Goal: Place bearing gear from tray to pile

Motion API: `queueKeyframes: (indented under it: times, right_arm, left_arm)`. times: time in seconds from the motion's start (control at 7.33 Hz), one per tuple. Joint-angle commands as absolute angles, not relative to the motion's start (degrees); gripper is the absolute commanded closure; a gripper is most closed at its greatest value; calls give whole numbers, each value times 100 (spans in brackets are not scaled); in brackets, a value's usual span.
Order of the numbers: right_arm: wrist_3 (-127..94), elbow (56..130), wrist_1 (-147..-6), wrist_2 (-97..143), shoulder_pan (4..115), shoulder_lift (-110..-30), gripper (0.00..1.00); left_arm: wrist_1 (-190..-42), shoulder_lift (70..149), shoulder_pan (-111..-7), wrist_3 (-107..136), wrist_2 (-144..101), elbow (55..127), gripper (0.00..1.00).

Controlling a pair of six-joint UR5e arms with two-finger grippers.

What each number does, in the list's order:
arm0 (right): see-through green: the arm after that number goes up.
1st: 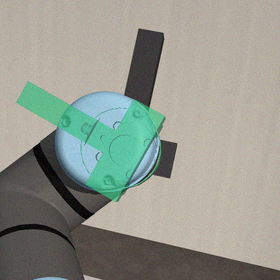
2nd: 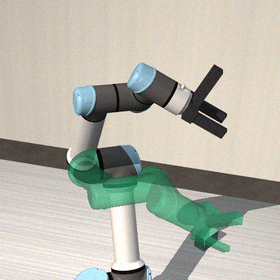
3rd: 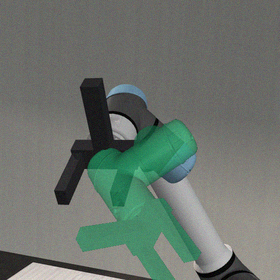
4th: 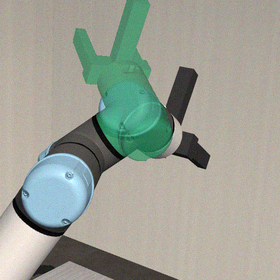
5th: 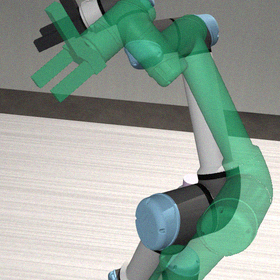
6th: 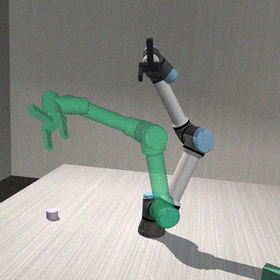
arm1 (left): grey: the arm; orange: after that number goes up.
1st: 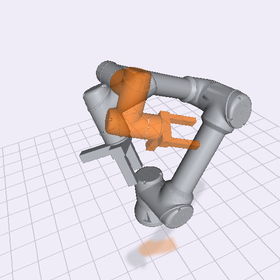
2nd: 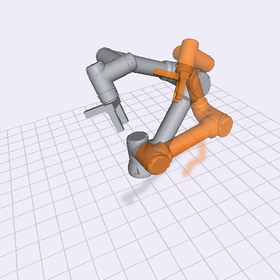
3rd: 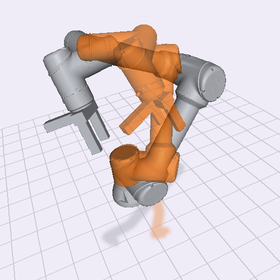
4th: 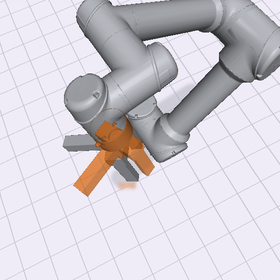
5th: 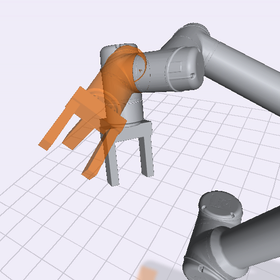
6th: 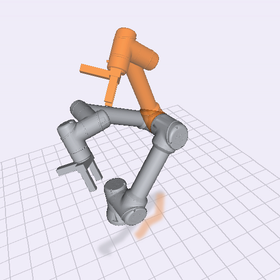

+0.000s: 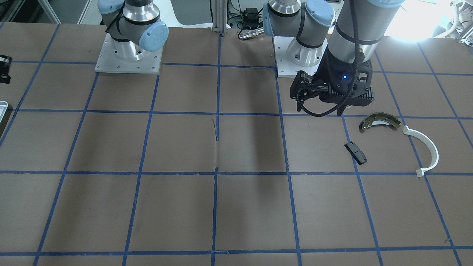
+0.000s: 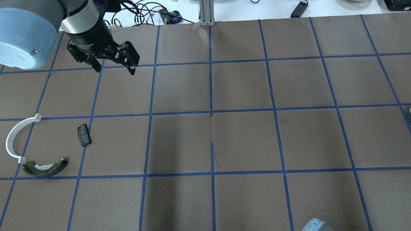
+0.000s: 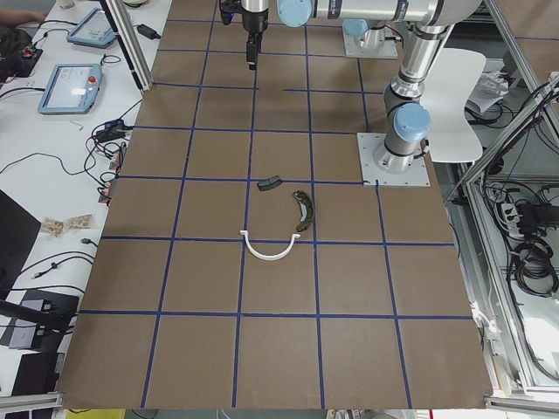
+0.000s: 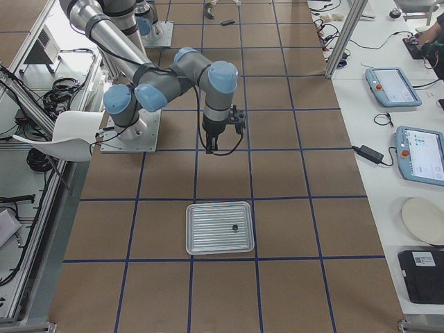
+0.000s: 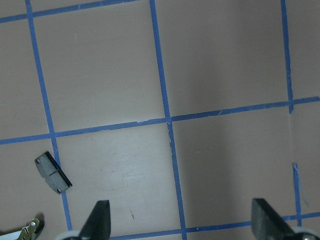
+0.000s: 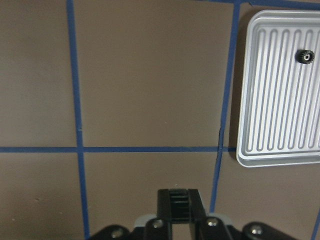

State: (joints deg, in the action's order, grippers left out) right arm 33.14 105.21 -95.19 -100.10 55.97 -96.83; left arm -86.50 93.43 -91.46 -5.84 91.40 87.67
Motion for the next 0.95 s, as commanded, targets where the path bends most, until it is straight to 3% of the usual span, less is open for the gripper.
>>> queueKeyframes:
  times: [0.0,0.41,0.82]
  right_arm:
    - [864,10503,-9211,-9906,7278,-9809,92]
    - [-2242,10520,-9953,-7950,8600,-9310,91]
    - [-4984,10486,-12411,-7857,10278,-7906,90]
  left_arm:
    - [-8649,9334,-9141,-580,9141,8771,0]
    - [-8657,9334,-9149,-589,9149,8780,0]
    - [-8657,9325,-9141,-589,9149,8789,0]
